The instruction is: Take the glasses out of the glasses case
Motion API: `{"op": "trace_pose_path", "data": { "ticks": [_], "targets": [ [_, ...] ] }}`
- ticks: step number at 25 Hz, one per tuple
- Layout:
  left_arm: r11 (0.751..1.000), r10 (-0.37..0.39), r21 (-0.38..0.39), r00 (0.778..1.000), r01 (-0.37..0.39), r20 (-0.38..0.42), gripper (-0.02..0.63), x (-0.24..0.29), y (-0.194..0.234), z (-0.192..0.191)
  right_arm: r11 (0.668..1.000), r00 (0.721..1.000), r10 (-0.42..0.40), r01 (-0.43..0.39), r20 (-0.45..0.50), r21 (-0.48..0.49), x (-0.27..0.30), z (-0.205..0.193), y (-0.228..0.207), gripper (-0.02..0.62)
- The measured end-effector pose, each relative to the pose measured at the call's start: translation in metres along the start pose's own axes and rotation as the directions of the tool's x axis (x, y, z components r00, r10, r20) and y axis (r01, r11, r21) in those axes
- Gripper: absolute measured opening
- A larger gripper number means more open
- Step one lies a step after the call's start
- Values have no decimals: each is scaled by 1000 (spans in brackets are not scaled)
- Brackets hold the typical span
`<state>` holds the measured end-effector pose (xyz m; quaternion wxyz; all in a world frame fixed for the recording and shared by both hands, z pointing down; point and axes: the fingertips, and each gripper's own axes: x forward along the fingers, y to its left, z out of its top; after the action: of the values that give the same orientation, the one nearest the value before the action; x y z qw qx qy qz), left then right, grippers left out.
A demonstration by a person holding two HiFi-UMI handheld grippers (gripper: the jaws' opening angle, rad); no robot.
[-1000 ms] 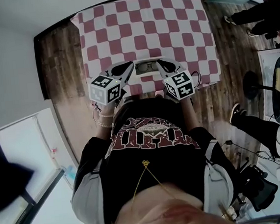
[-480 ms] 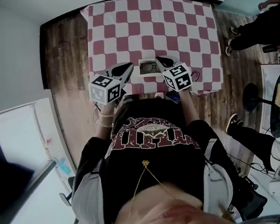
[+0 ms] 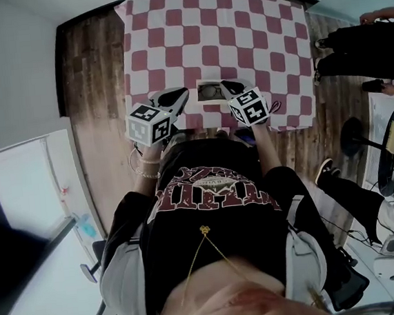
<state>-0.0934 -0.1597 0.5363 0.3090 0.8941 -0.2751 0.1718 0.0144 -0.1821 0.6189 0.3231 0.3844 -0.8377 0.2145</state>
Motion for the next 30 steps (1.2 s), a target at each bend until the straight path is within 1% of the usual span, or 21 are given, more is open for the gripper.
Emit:
{"op": "trace_pose_path", "data": {
  "ticks": [4,15,21,24,26,28,30],
  "targets": [
    [1000,-6,-20,1000,6,-13,8,3,0,-5,1000,999,9,-10,-40,-27,6,-10,1,20],
    [999,-4,-48,1000,3,-30,8,6,5,-15,987,989,32,-54,-147,-150,25,-28,13,20],
    [999,-9,-52,999,7,-32,8,5,4,-18,977,980,10,-52,-201,-205,28,-36,14,20],
    [999,-8,-53,1000,6,-30,8,5,4,-18,956,973,-17,-51,-231,-288,28,-39,12,21],
    [999,-5,-54,1000,3,-30,8,5,5,-18,935,964,-17,-80,-266,-346,28,-43,14,21],
    [998,-2,-57,1000,1,-30,8,4,6,-18,917,955,-13,-108,-298,-385,29,-46,16,21],
    [998,-2,-59,1000,0,-30,8,4,7,-20,905,950,-17,-117,-311,-408,31,-47,17,23]
  ]
}}
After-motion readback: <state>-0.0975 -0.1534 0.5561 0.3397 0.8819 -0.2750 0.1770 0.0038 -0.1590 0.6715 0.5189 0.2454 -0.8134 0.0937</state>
